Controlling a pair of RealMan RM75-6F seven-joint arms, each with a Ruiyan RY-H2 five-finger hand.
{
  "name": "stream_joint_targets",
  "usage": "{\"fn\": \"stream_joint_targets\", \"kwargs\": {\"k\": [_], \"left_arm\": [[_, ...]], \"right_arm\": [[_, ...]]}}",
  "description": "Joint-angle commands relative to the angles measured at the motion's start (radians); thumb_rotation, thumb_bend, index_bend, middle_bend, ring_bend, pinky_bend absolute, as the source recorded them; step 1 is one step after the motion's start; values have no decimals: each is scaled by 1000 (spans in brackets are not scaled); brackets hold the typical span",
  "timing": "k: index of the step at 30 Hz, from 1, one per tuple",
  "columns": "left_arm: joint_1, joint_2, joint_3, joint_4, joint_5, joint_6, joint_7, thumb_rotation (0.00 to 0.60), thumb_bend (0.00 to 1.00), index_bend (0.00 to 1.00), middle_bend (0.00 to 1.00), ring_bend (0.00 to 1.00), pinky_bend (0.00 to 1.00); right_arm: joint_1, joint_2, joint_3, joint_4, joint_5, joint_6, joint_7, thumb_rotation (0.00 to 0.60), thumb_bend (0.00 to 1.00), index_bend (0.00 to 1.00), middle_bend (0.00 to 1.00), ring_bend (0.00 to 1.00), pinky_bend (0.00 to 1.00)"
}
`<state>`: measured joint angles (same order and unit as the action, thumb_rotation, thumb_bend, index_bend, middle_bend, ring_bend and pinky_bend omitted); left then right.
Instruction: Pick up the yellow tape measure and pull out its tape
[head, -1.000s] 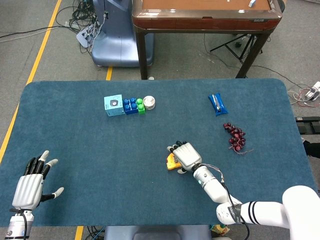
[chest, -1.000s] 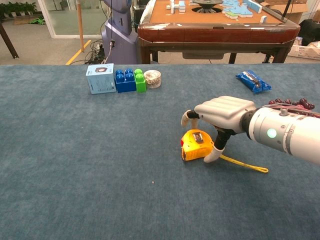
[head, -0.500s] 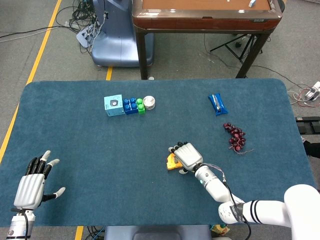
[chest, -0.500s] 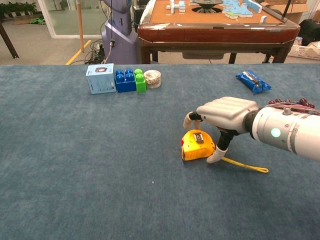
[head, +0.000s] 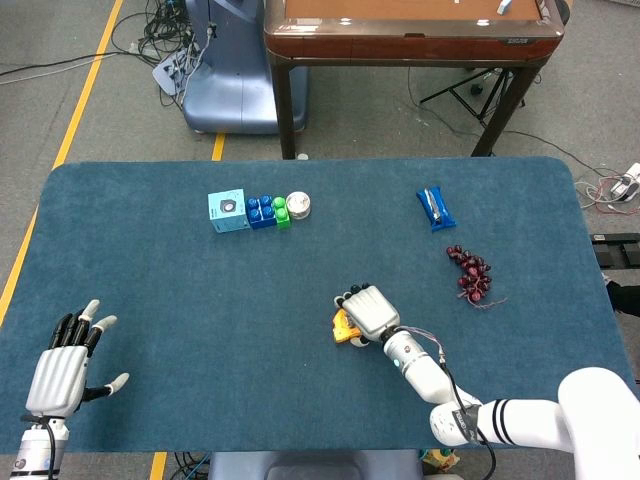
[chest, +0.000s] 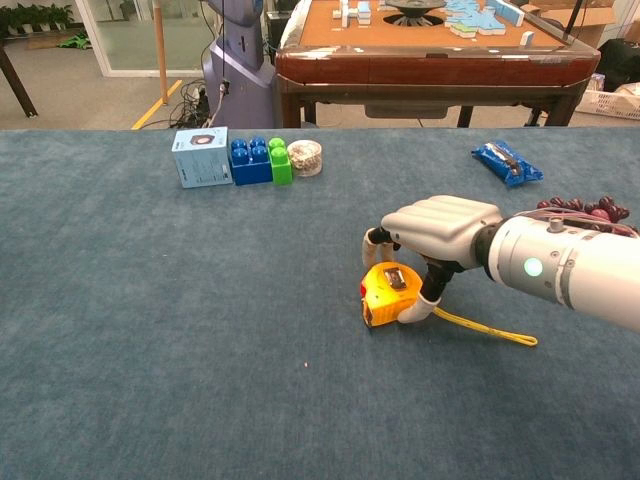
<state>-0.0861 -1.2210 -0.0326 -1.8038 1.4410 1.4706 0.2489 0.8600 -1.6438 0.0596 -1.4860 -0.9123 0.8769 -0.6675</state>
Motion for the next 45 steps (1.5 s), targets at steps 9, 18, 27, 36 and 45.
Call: {"fn": "stream_joint_targets", "kwargs": {"k": [9,18,27,36,45], "left_arm": [[-17,8,-12,2,3,-15,-11,600,102,178,0,0,0],[-136,36,-97,-35,-56,-152,-38,600,102,178,0,0,0],[-291,-40,-191,-35,-203,-317,-46,600,102,96,0,0,0],[-397,-130,-250,-9,-360,-390,-31,600,102,0,0,0,0],[-454,-200,-257,12,-442,-374,25,600,102,0,0,0,0]], "right_arm": [[-3,32,23,-39,-16,24,35,600,513,563,564,398,284],[8,70,101,-151,50,110,13,600,543,592,587,437,284],[58,13,168,-201,159,202,-80,600,561,597,596,454,289],[124,-73,236,-195,286,275,-163,600,585,611,610,497,359],[190,-158,297,-156,386,328,-214,600,623,623,619,527,393]]}}
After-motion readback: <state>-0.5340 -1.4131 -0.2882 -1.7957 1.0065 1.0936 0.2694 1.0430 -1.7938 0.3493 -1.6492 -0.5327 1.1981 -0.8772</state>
